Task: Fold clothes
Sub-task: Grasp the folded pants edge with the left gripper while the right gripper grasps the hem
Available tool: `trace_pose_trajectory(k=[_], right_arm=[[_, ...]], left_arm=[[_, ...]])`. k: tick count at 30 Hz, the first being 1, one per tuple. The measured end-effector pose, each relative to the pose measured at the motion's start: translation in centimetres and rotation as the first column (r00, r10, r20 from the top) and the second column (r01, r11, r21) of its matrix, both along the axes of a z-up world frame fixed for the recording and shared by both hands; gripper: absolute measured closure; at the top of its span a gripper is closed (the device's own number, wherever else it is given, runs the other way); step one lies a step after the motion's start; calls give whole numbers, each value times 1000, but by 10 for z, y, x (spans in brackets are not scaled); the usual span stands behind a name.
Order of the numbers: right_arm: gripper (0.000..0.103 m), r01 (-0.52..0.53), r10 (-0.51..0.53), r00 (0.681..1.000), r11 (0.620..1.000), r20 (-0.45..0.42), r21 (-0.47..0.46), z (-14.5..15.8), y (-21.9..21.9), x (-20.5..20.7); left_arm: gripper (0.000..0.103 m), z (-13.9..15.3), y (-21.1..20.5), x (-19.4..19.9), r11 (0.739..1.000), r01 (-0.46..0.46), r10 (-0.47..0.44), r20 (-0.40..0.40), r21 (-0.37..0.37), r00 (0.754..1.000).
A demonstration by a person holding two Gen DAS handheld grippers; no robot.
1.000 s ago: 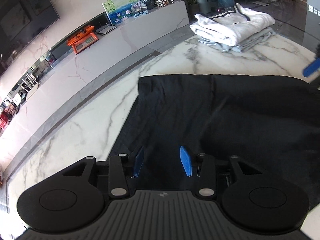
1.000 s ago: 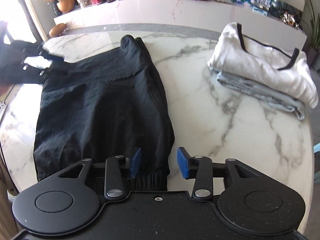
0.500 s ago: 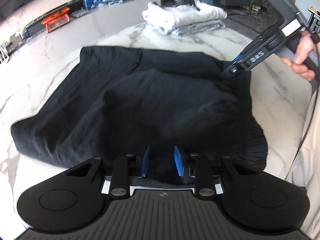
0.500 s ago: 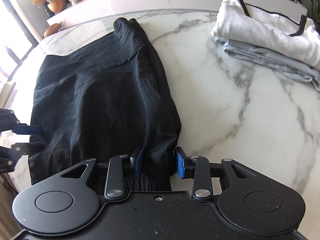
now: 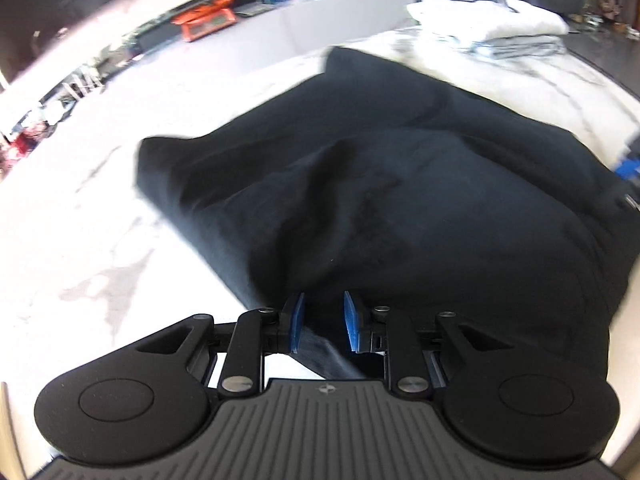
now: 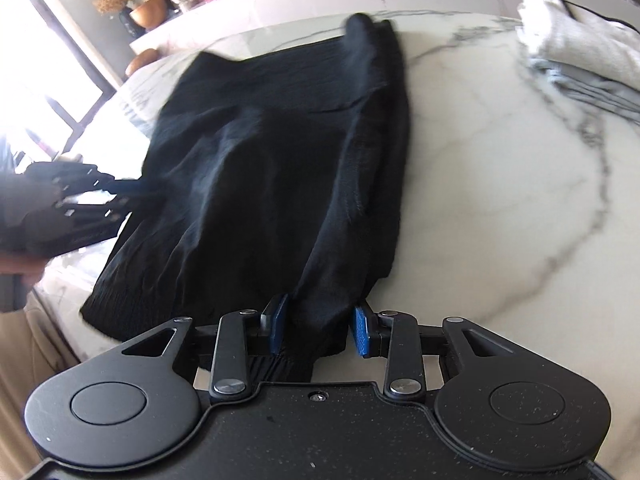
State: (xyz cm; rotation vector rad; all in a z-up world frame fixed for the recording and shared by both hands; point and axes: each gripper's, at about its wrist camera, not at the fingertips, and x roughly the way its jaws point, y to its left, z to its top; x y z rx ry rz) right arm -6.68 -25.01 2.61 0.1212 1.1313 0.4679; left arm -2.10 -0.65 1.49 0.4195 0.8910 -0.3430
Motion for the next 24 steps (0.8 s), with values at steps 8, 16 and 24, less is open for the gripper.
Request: trace_pose_trajectory(k=[8, 16, 24], right_arm=[[70, -70, 73, 996, 996, 53, -55, 8, 24, -2], [69, -145, 177, 958, 978, 223, -152, 38, 26, -23], [69, -240, 280, 925, 955, 257, -176, 36, 54, -32]], left_arm=[[82, 17, 21, -8, 999, -35, 36, 77, -22, 996], [81, 45, 23, -61, 994, 49, -36, 118, -102, 992], [81, 38, 0, -86, 987, 125, -117, 76, -102, 990]])
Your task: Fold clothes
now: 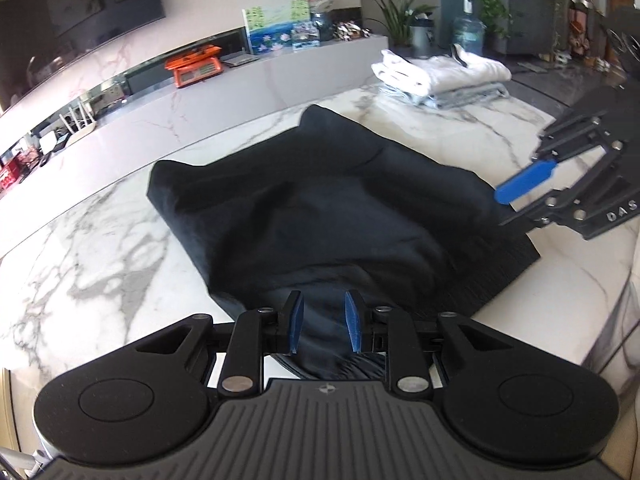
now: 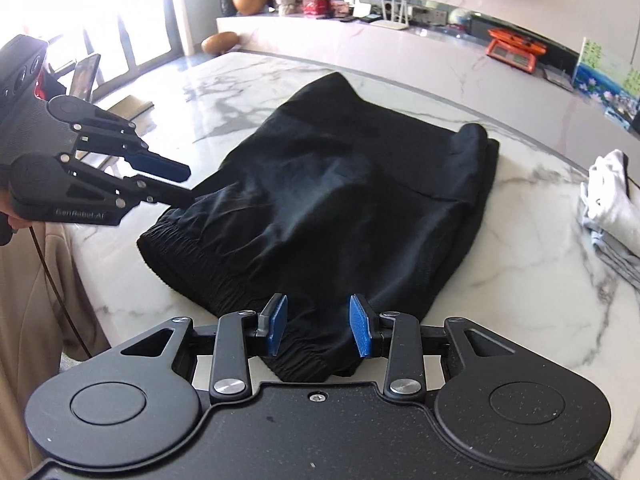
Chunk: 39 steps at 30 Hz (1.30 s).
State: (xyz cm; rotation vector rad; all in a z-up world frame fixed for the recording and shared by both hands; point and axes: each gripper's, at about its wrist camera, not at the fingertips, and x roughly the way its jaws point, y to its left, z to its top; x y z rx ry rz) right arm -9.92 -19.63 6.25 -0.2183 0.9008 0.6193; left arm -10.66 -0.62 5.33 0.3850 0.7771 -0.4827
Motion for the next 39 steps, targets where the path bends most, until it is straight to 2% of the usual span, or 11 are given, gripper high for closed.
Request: trace_pose_trajectory(k=[5, 9, 19, 24, 32, 37, 39], right_arm=[[69, 18, -18, 1000, 999, -5, -39, -11, 7, -2], [69, 57, -58, 998, 998, -34, -22, -23, 5, 1], [69, 98, -96, 992, 995, -84, 22, -36, -1, 15], [65, 157, -148, 979, 986, -140, 61, -40, -4, 24], [64, 102, -84, 979, 991, -184, 88, -39, 1, 10], [64, 98, -82, 979, 992, -186, 83, -31, 3, 13], [64, 77, -65, 987, 994, -148, 77, -20, 3, 10]], left_arm=[[81, -20, -7, -5, 999, -12, 13, -39, 32, 999], [81, -33, -5, -2, 999, -31, 32, -66, 28, 997], [81, -38, -6, 5, 998, -41, 44, -64, 47, 997], [81, -38, -2, 10, 998, -60, 61, -76, 21, 995], [81, -35, 6, 7, 997, -36, 42, -92, 62, 995], [81, -26, 7, -2, 996, 9, -5, -49, 89, 999], [73, -18, 8, -9, 996, 36, -33, -32, 88, 999]])
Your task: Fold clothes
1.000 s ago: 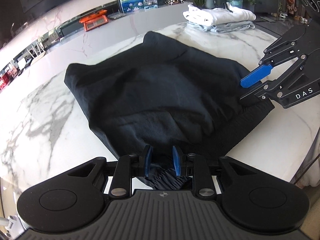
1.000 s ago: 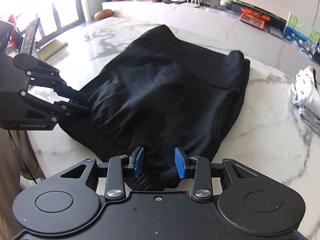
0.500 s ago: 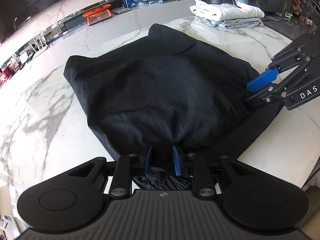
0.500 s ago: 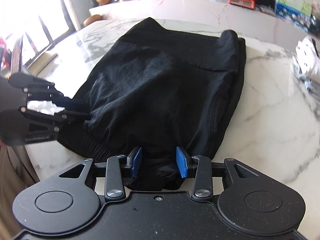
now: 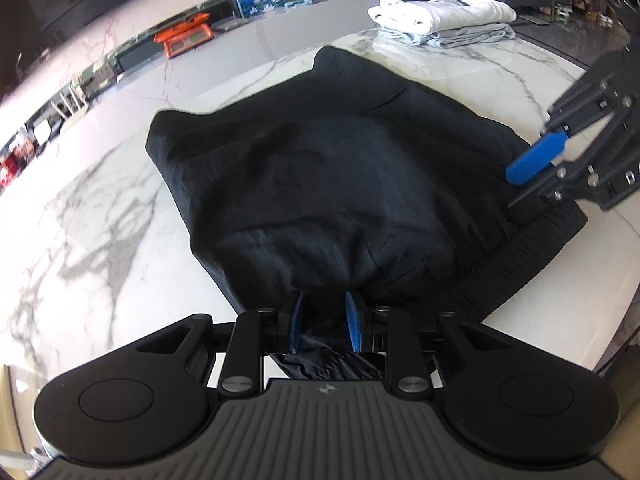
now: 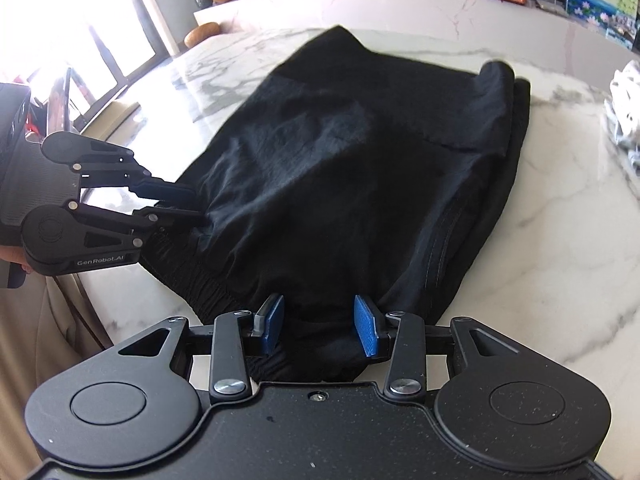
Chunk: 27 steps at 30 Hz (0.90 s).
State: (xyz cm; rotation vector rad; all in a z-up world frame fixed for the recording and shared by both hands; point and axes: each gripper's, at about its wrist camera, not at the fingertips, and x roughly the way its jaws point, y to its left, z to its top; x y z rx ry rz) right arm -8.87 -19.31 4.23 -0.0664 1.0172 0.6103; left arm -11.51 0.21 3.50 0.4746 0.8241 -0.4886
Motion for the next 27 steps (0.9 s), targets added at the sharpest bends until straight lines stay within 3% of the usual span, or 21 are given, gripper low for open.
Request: trace_pose_trajectory(k=[1, 2, 7, 12, 16, 19, 20, 23, 27], right_arm=[[64, -20, 21, 1000, 1000, 24, -16, 5, 1, -3], [63, -50, 52, 997, 998, 50, -41, 11, 3, -7], [50, -219, 236, 965, 965, 113, -142, 24, 18, -35], [47, -320, 361, 925, 910, 121, -264, 11, 35, -54], [47, -334, 400, 906, 876, 139, -347, 0, 41, -59], [57, -314, 393, 906, 875, 161, -368, 0, 39, -57], [66, -300, 376, 912, 885, 166, -357, 3, 36, -55], [77, -247, 320, 926, 915, 201, -318, 14, 28, -49], [83, -219, 300, 930, 917, 213, -335, 17, 24, -44]], left_arm=[[62, 4, 0, -3, 1000, 15, -15, 7, -1, 1000], [58, 7, 1, -7, 999, 32, -32, 14, -1, 999], [49, 17, -5, -35, 984, 170, -173, 51, 59, 984], [48, 2, -10, -39, 977, 189, -193, 35, 97, 980], [48, -8, -12, -39, 974, 188, -192, 21, 124, 981], [48, -15, -11, -37, 973, 167, -171, 13, 158, 985], [49, -15, -10, -36, 975, 161, -165, 12, 156, 986], [51, -12, -5, -34, 981, 152, -153, 3, 123, 988], [59, -10, -3, -32, 984, 149, -148, -13, 96, 989]])
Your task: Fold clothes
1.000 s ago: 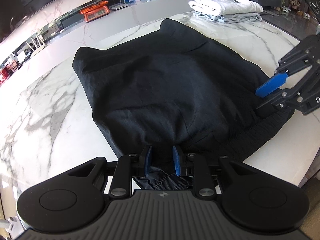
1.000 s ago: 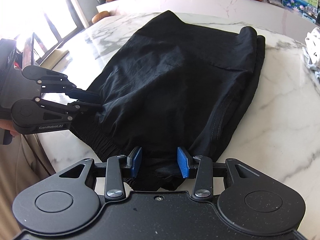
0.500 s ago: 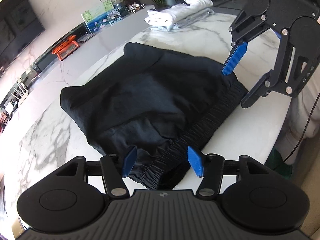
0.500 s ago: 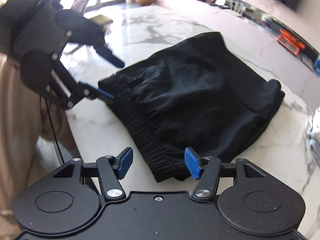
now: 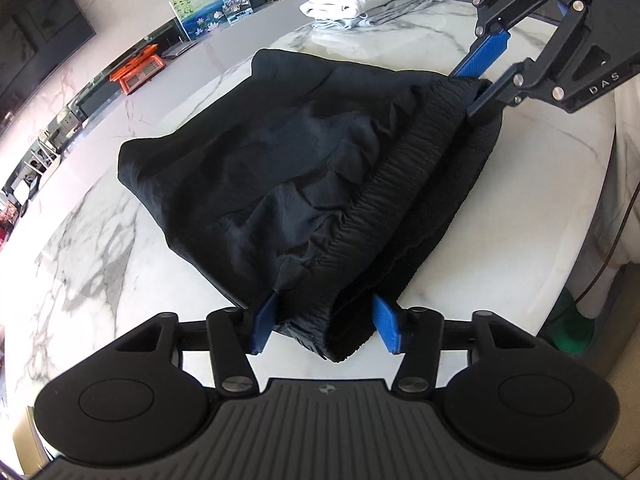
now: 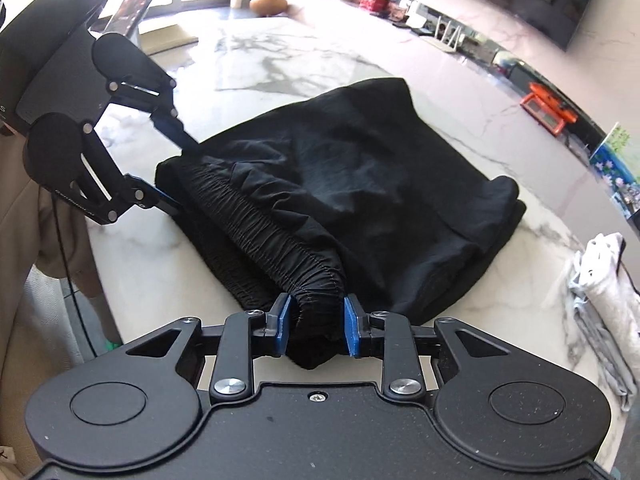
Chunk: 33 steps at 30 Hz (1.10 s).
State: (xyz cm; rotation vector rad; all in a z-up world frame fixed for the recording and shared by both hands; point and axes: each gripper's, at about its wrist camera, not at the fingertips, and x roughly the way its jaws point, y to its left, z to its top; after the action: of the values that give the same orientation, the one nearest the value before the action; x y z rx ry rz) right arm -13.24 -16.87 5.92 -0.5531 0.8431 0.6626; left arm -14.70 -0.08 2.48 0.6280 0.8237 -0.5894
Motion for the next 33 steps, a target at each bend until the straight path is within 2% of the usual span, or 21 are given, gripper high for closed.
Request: trace_pose_trajectory(k=[1, 2, 3, 9, 13, 16, 20, 26, 29, 32, 33], right_arm=[[91, 0, 0, 1000, 1000, -3, -18, -2, 0, 1], [95, -2, 1, 1000, 999, -8, -50, -7, 0, 3], [95, -2, 1, 1000, 998, -14, -70, -12, 0, 4], [94, 28, -29, 998, 999, -61, -23, -22, -6, 10], [94, 55, -55, 994, 998, -97, -2, -26, -8, 14], [94, 87, -82, 988, 996, -133, 35, -26, -12, 19], [94, 126, -110, 977, 989, -180, 81, -26, -21, 25], [94, 132, -114, 975, 988, -193, 83, -26, -19, 25], [94, 137, -117, 973, 986, -198, 94, -26, -20, 25], [94, 144, -121, 972, 984, -202, 104, -27, -21, 26], [94, 146, -122, 971, 984, -204, 107, -27, -22, 26]], left_arm=[[61, -1, 0, 1, 1000, -6, 6, -5, 5, 1000], [64, -2, 0, 1, 1000, -8, 8, -13, 5, 1000], [64, -2, 1, 1, 1000, -5, 5, -19, -1, 1000], [63, 0, -3, -1, 1000, 19, -19, -15, 3, 1000], [49, 3, -5, -11, 997, 79, -79, 9, 6, 997], [48, -3, -8, -13, 995, 86, -87, 21, 44, 996], [48, -3, -8, -13, 995, 83, -84, 22, 48, 996], [48, 4, 0, -18, 992, 107, -109, 27, 74, 994], [48, 1, 1, -22, 980, 140, -148, 43, 144, 988], [48, -6, 0, -30, 949, 194, -221, 84, 247, 972], [48, -8, -1, -33, 932, 221, -258, 96, 288, 961]])
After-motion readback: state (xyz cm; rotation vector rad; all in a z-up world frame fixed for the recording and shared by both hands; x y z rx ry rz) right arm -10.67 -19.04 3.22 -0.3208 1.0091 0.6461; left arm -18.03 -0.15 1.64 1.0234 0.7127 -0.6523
